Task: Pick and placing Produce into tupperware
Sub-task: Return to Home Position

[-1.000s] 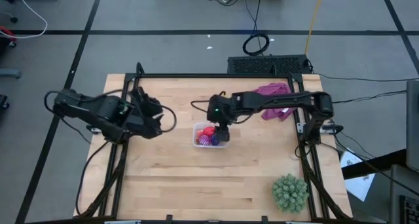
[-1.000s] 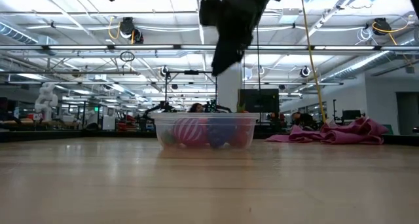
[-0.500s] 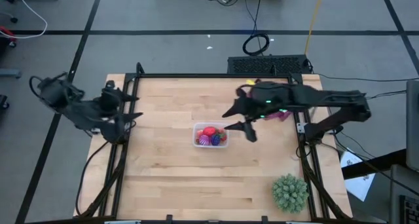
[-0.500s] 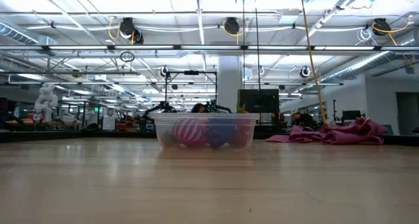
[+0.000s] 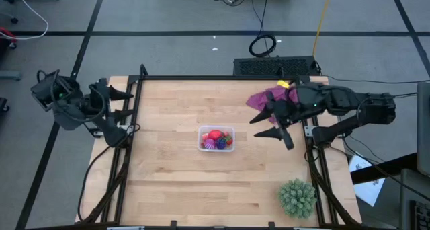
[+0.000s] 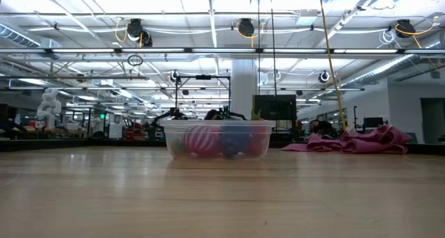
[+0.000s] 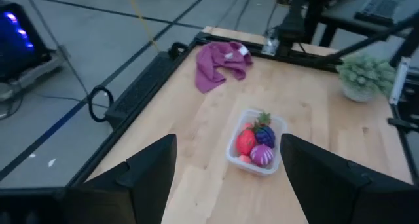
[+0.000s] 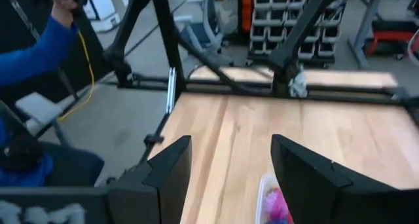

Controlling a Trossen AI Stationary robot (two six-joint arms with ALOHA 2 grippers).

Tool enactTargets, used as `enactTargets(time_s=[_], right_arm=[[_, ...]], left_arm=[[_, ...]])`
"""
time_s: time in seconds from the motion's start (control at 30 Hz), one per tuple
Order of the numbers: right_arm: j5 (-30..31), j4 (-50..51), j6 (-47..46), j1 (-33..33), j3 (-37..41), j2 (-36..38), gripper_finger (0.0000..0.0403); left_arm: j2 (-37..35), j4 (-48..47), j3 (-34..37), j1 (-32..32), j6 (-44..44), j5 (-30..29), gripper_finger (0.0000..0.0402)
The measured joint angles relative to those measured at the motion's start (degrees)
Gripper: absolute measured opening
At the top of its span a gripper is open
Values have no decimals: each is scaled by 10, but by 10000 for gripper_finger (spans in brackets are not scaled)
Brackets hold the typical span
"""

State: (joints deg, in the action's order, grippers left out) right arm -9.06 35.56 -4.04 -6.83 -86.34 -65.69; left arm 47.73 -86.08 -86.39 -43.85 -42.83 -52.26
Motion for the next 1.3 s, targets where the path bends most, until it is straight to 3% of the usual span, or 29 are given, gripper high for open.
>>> enactTargets(time_s=[0.23, 0.47, 0.77, 1.03, 1.3], right_arm=[[5, -44, -15, 16, 91, 39, 199], [9, -137, -13, 60, 172, 76, 199], [-1, -162, -20, 125, 230, 123, 199], [-28, -159, -9, 144, 235, 163, 199], [-50, -123, -13, 142, 246, 185, 199]], left_arm=[[-40, 14, 114, -11, -69, -43, 273], [-84, 95, 252, -13, -66, -115, 274], [-185, 111, 301, -13, -62, -180, 273], [-249, 275, 379, -13, 95, -155, 273], [-289, 379, 483, -12, 116, -137, 274]])
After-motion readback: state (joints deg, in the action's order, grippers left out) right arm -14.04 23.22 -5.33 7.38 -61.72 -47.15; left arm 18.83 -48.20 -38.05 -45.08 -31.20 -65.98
